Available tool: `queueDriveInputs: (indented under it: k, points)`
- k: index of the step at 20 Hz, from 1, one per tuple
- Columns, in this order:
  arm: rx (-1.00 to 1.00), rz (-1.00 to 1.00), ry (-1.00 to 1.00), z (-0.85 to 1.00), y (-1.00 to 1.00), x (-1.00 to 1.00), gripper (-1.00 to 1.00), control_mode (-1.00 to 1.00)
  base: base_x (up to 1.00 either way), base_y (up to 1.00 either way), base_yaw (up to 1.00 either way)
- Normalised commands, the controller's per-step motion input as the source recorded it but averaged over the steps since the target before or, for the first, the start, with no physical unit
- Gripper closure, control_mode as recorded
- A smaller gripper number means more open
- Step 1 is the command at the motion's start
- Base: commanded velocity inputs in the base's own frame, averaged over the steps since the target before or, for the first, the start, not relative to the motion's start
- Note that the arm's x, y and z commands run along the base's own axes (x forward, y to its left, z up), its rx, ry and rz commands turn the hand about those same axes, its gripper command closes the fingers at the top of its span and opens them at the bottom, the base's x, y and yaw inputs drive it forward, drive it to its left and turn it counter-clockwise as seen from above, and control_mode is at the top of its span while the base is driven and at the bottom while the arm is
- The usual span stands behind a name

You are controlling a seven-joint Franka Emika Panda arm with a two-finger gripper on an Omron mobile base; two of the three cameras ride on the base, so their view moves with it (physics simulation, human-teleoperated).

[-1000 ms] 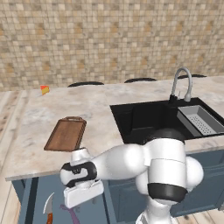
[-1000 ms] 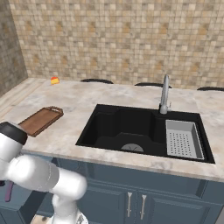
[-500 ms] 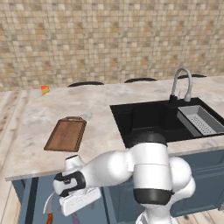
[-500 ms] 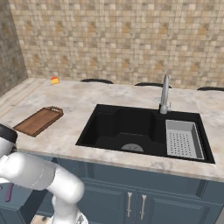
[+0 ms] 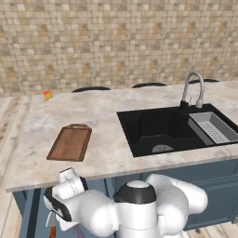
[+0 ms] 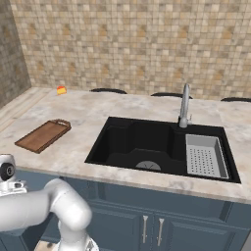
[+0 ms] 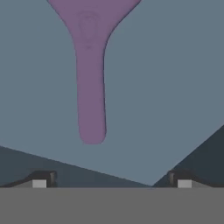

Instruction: Open the drawer on the left and place the cutting tools on the cutting board.

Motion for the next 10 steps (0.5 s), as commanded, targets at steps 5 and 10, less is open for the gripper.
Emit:
queueDriveInputs:
  k: [5,10]
  points:
    - [-0.05,0.00,0.00,-0.31,0.06,0.33,-1.00,-1.00,0.00,0.00,0.00]
    - [-0.03,0.00,0.00,-0.27,0.10,0.13,-1.00,-1.00,0.00,0.00,0.00]
